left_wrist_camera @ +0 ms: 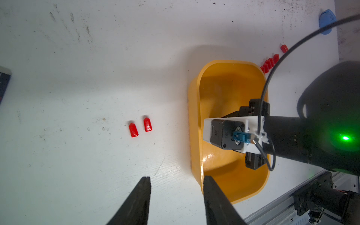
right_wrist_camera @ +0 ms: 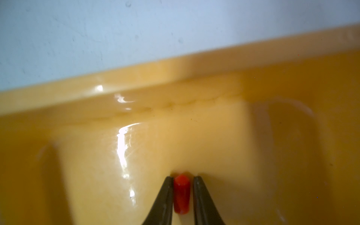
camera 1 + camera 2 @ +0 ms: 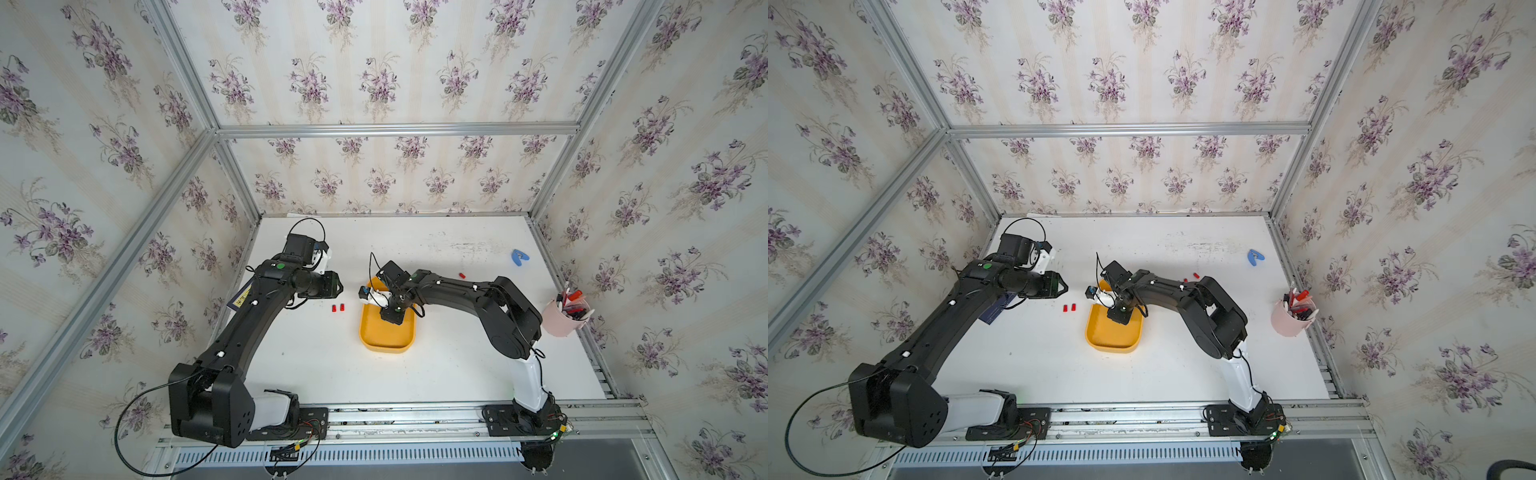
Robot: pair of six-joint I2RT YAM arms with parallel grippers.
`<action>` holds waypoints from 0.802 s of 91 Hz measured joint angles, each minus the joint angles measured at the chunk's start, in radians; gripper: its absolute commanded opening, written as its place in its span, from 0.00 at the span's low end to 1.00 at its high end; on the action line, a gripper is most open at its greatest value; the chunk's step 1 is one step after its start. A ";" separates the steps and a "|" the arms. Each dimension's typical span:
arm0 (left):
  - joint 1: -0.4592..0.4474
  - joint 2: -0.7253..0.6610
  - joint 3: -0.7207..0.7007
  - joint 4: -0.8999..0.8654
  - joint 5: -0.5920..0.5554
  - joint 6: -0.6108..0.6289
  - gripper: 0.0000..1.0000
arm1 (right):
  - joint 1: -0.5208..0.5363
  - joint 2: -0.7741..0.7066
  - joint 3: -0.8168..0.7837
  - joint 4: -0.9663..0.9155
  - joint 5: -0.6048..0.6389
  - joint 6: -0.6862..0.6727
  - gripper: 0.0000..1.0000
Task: Take the screw protection sleeves out of the storage box
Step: Pick up the screw protection sleeve from the storage box, then place the screw protection sleeve at the center of the board.
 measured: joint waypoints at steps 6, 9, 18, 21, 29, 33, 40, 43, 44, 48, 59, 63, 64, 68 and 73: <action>0.000 0.000 0.000 0.000 0.000 0.000 0.49 | 0.000 -0.001 -0.005 0.006 0.000 0.007 0.21; 0.000 0.000 0.000 0.000 0.000 0.000 0.49 | 0.000 -0.003 -0.007 0.009 -0.001 0.013 0.20; 0.000 0.000 0.000 0.000 0.000 0.000 0.49 | 0.000 -0.012 -0.014 0.014 0.000 0.017 0.20; 0.000 0.000 0.000 0.000 0.000 0.000 0.49 | 0.000 -0.016 -0.018 0.014 0.002 0.018 0.19; 0.000 -0.001 0.000 0.000 0.000 0.000 0.49 | 0.000 -0.034 -0.023 0.014 0.019 0.026 0.18; 0.000 -0.001 0.000 0.000 0.000 0.000 0.49 | 0.000 -0.047 -0.025 0.016 0.020 0.039 0.17; 0.000 -0.001 0.000 0.000 0.000 0.000 0.49 | -0.001 -0.071 -0.028 0.029 0.041 0.048 0.17; 0.000 -0.001 0.000 0.000 0.000 0.000 0.49 | -0.003 -0.080 -0.028 0.034 0.044 0.055 0.17; 0.000 -0.001 0.000 0.000 0.000 0.000 0.49 | -0.004 -0.084 -0.029 0.035 0.044 0.059 0.17; 0.000 -0.001 0.001 0.000 0.000 0.000 0.49 | -0.010 -0.098 -0.030 0.035 0.045 0.071 0.17; 0.000 -0.001 0.004 0.000 0.002 0.000 0.49 | -0.052 -0.154 -0.038 0.038 0.058 0.116 0.17; 0.000 -0.001 0.005 0.001 0.003 0.000 0.49 | -0.072 -0.179 -0.044 0.039 0.061 0.132 0.17; 0.000 -0.001 0.006 0.001 0.003 0.000 0.49 | -0.077 -0.186 -0.045 0.039 0.061 0.137 0.17; 0.000 -0.001 0.006 0.002 0.003 0.000 0.49 | -0.098 -0.217 -0.062 0.048 0.063 0.157 0.17; 0.000 -0.001 0.007 0.002 0.004 -0.001 0.49 | -0.123 -0.254 -0.092 0.051 0.066 0.177 0.17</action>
